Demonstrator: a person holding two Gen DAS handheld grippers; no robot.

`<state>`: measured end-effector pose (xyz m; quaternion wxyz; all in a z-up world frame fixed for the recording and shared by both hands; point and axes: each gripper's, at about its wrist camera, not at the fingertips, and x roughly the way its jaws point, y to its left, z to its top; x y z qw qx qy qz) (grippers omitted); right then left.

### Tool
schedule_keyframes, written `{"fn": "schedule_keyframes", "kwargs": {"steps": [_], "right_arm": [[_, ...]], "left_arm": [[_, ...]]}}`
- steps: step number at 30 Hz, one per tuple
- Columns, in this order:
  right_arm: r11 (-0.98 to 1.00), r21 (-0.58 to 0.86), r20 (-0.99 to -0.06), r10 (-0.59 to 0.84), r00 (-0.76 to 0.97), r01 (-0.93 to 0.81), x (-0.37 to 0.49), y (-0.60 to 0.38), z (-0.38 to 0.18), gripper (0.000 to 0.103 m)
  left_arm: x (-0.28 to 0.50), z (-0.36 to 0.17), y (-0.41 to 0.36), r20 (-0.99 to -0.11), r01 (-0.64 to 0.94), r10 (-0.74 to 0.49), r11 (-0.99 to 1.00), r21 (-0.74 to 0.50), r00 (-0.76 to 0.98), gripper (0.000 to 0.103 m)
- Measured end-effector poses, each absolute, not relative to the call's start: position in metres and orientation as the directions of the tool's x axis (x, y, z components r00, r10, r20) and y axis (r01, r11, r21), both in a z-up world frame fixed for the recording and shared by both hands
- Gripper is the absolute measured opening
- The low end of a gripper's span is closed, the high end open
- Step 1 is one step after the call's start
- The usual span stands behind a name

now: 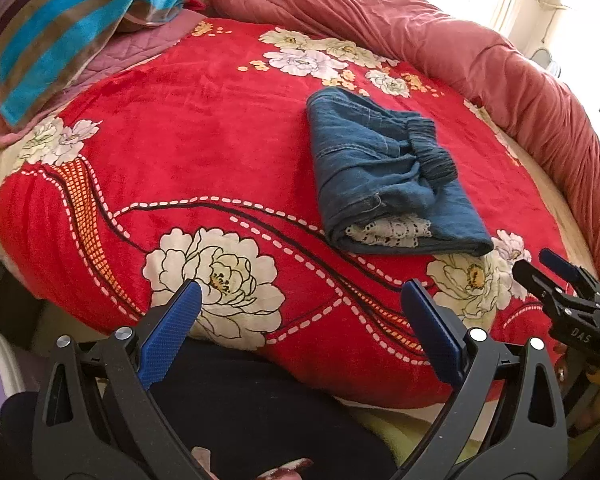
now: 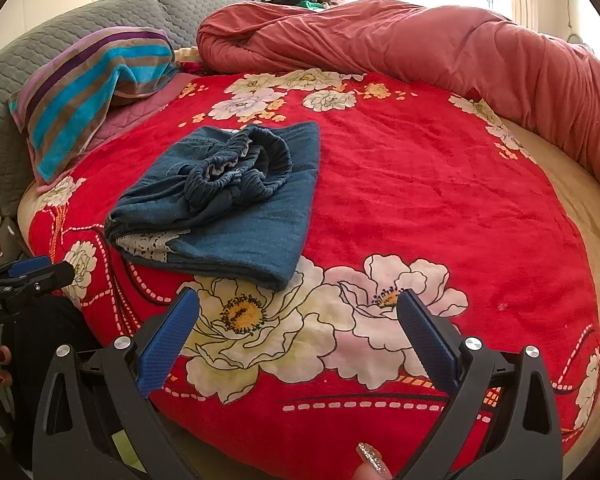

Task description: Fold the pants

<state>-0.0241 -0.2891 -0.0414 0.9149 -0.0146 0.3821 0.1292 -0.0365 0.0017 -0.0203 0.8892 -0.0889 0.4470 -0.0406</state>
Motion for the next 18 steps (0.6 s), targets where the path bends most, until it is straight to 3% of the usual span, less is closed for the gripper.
{"fn": "schedule_keyframes", "kwargs": {"steps": [18], "right_arm": [[0.983,0.07,-0.704,0.169,0.69,-0.17,-0.015,-0.314,-0.041,0.098]], "left_arm": [[-0.031,-0.02,0.018,-0.809,-0.098,-0.08,0.981,-0.168,0.583,0.093]]}}
